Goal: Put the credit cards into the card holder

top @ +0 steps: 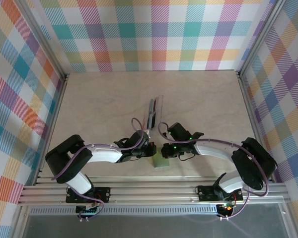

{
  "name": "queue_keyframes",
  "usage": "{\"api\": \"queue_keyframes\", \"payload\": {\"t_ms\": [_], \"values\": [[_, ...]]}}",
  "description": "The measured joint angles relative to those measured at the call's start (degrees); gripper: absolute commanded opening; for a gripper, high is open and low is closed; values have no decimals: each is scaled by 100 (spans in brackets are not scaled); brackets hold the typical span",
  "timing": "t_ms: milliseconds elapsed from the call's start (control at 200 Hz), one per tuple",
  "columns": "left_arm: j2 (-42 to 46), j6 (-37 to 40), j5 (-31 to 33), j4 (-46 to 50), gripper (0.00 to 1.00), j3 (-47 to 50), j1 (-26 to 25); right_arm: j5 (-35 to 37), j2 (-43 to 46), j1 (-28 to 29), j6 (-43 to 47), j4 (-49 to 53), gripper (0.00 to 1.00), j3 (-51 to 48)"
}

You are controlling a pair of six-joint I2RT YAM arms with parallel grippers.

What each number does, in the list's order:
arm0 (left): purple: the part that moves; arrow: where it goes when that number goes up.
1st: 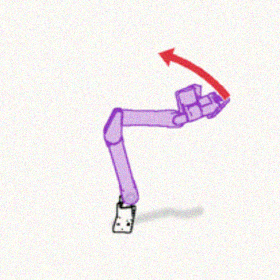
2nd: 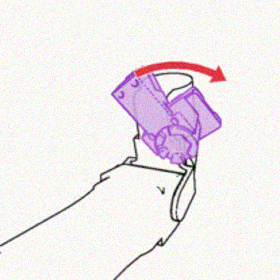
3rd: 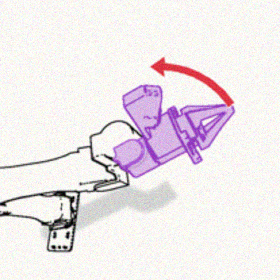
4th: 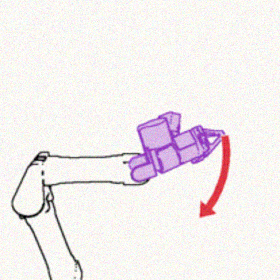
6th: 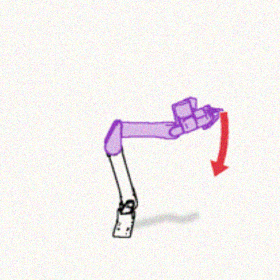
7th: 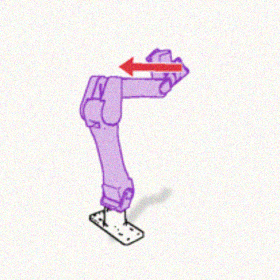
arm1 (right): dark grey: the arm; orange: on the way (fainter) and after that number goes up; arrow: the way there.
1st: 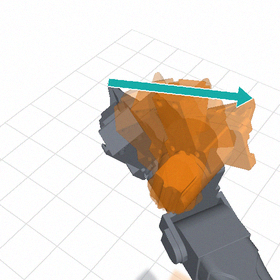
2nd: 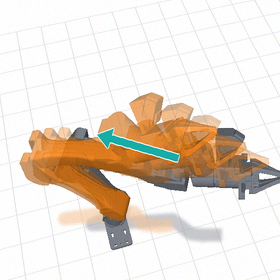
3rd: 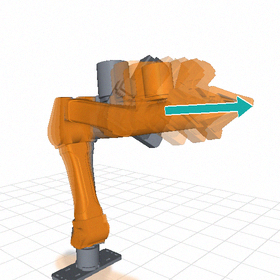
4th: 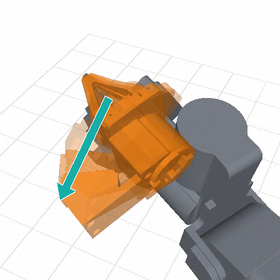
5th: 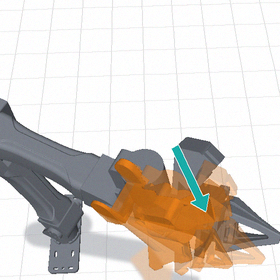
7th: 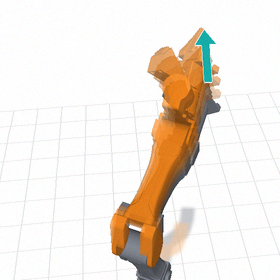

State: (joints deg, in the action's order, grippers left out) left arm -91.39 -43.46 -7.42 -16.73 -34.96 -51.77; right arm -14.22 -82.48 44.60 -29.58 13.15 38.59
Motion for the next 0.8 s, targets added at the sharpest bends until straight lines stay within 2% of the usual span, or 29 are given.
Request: {"api": "queue_keyframes", "payload": {"t_ms": [800], "values": [[-33, -2, 149, 4, 0, -24, -66, -501, 2, -120, 2, -72, 0, -114]]}}
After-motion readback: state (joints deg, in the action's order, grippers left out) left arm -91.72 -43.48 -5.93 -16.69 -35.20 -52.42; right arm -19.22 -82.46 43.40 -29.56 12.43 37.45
